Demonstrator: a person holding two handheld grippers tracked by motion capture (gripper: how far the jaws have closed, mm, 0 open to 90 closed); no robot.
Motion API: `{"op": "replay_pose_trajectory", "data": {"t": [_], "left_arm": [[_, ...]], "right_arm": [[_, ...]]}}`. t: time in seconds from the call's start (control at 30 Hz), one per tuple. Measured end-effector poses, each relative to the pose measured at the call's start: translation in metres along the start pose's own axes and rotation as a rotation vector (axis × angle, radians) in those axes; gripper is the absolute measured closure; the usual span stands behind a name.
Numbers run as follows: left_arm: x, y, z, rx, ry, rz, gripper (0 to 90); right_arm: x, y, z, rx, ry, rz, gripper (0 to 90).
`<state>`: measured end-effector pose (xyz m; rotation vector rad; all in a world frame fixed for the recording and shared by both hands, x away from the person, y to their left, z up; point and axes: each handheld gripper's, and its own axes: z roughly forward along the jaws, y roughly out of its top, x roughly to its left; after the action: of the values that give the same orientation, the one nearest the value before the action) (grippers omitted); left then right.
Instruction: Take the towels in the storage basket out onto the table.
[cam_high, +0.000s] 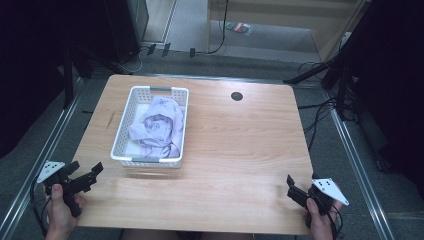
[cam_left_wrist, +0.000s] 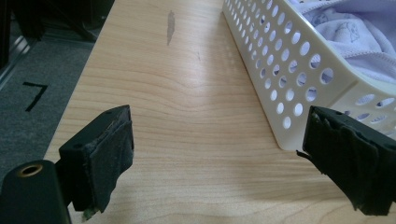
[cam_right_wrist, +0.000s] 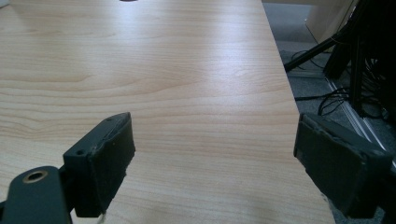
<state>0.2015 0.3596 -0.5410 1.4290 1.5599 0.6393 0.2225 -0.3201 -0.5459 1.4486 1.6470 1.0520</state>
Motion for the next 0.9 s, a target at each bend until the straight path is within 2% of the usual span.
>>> {"op": "replay_pose_trajectory", "data": {"t": [0.17, 0.23, 0.27, 0.4, 0.47, 0.53, 0.63, 0.73, 0.9], "left_arm": [[-0.003, 0.003, -0.002, 0.006, 0.024, 0.012, 8.0], [-0.008, 0.006, -0.004, 0.002, 0.021, 0.024, 7.4], [-0.011, 0.009, -0.005, 0.003, 0.032, 0.032, 7.4], [-0.019, 0.018, -0.012, 0.002, 0.001, 0.026, 3.7], [-0.023, 0.022, -0.014, 0.012, 0.031, 0.048, 3.2], [-0.026, 0.026, -0.016, 0.006, 0.038, 0.055, 3.1], [-0.031, 0.032, -0.019, -0.002, 0.034, 0.049, 2.4], [-0.039, 0.039, -0.018, 0.002, 0.013, 0.056, 2.5], [-0.059, 0.057, -0.008, 0.036, -0.002, 0.1, 2.5]], "right_arm": [[0.0, 0.0, 0.0, 0.0, 0.001, 0.006, 12.5], [0.0, 0.0, 0.0, 0.0, 0.0, 0.0, 12.5], [0.0, 0.0, 0.0, 0.0, 0.0, 0.0, 12.5], [0.001, 0.0, 0.0, 0.003, -0.001, -0.003, 12.5], [0.001, 0.0, 0.0, 0.003, -0.002, -0.002, 12.6], [0.001, 0.0, 0.0, 0.003, -0.001, -0.003, 12.5], [0.001, 0.0, 0.0, 0.003, 0.0, -0.012, 12.6], [0.002, 0.0, 0.0, 0.004, -0.001, -0.014, 12.6], [0.002, 0.0, 0.0, 0.003, -0.002, -0.015, 12.6]]}}
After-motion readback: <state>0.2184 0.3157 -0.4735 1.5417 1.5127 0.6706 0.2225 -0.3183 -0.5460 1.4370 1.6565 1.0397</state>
